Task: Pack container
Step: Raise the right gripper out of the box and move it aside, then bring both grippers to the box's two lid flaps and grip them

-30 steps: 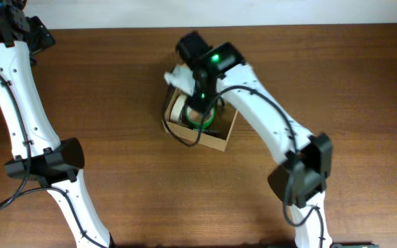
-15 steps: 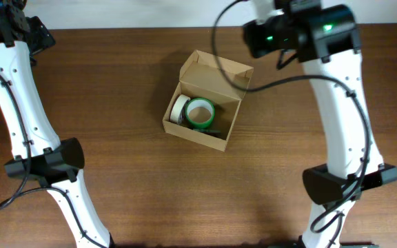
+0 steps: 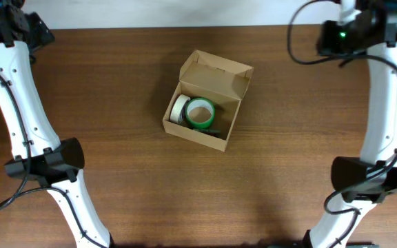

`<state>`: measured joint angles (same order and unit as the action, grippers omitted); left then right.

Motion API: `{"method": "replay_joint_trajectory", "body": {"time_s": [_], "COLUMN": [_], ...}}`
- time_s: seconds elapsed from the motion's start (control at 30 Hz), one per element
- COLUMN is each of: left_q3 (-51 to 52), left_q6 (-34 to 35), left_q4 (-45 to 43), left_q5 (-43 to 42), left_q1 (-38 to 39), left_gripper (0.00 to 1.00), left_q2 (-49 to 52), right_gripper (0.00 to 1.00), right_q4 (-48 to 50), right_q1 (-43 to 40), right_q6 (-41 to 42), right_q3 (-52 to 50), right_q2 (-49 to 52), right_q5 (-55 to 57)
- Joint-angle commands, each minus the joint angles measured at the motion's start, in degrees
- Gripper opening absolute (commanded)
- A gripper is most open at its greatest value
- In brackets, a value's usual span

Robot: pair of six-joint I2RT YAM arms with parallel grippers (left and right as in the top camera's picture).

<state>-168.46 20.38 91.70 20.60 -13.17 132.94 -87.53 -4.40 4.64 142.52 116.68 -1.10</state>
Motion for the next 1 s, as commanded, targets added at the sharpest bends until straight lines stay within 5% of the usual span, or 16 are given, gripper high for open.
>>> {"method": "replay_joint_trajectory", "body": {"time_s": [0.0, 0.2, 0.27, 0.37, 0.43, 0.53, 0.7, 0.8, 0.97], "left_q3": [0.22, 0.59, 0.92, 3.41, 6.25, 10.75, 19.96, 23.15, 24.76], "left_q6": [1.40, 1.40, -0.33, -3.26, -4.26, -6.62, -6.86, -7.23, -7.17], "left_q4": [-2.97, -3.45, -4.20, -4.76, -4.83, -4.76, -6.32, -7.23, -7.34], "left_q5": [-9.42, -20.70, -24.50, -25.00, -26.03, -29.14, -30.49, -33.70, -40.70], "left_q1": [-0.28, -0.24, -0.07, 0.57, 1.18, 1.86, 3.19, 4.22, 5.55], "left_gripper": [1.00, 0.84, 0.67, 0.18, 0.04, 0.01, 0.02, 0.02, 0.21], "left_q2": [-1.66, -1.73, -1.38, -0.74, 0.24, 2.05, 3.82, 4.79, 5.22], "right_gripper": [0.49, 0.45, 0.41, 0.40, 0.37, 0.31, 0.05, 0.04, 0.04], "right_q4": [0.11, 2.12, 3.63, 7.23, 10.10, 14.05, 19.56, 23.04, 31.17], "right_q1": [-3.26, -4.20, -3.78, -3.10, -2.78, -2.34, -0.50, 1.44, 5.16], "right_q6": [1.44, 1.44, 1.44, 2.25, 3.93, 6.01, 6.97, 9.77, 12.44], "right_q3": [-5.40, -17.29, -20.85, -25.73, -28.98, -33.38, -39.06, -41.83, -45.55], "right_q2": [2.08, 2.21, 2.21, 2.21, 2.21, 2.21, 2.40, 2.78, 3.06], "right_q5": [-1.36, -3.72, -5.55, -8.33, -9.99, -12.39, -16.79, -17.22, -18.01]}}
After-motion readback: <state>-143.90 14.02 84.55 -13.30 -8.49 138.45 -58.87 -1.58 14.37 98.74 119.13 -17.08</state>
